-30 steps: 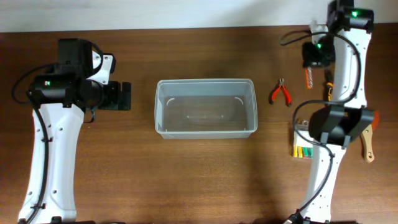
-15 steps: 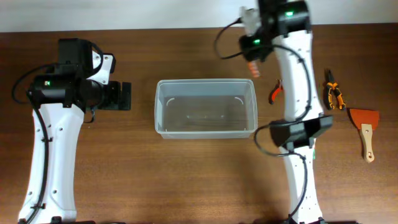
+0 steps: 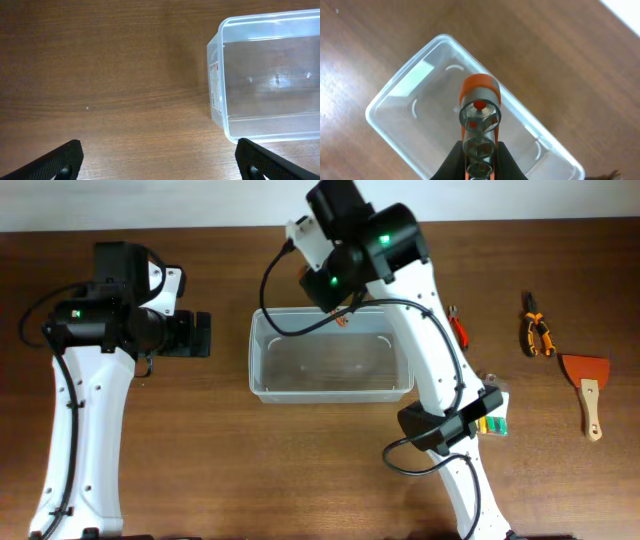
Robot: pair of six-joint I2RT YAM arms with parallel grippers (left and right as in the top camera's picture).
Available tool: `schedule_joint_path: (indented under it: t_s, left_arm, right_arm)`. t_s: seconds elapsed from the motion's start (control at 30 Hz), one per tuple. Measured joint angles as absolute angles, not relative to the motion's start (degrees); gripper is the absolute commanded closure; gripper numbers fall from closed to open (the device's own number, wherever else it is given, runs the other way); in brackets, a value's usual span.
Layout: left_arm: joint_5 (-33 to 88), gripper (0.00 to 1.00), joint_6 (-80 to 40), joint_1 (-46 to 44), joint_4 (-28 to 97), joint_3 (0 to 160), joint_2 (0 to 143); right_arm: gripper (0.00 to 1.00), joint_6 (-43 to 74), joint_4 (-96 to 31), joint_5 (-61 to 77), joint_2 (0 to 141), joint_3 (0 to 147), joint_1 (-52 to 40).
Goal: Pack container
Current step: 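Lift the socket rail and carry it over the container, then lower the socket rail into the container and release it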
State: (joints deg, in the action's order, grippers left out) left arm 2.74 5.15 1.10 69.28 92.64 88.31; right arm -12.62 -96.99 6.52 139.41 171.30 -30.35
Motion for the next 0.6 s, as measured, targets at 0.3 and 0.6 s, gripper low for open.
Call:
schedule_joint_path:
  t_s: [0.3,0.6]
  left_arm:
    - [2.74,0.01,5.15,1.10,69.25,92.64,88.31]
    - [2.74,0.01,5.15,1.10,69.25,92.64,88.31]
  right_arm:
    - [0.87,-12.93,-96.97,5.87,139.44,160.46,-30.81]
    - [0.86,-17.43,-96.99,5.61,139.44,151.11,-30.74]
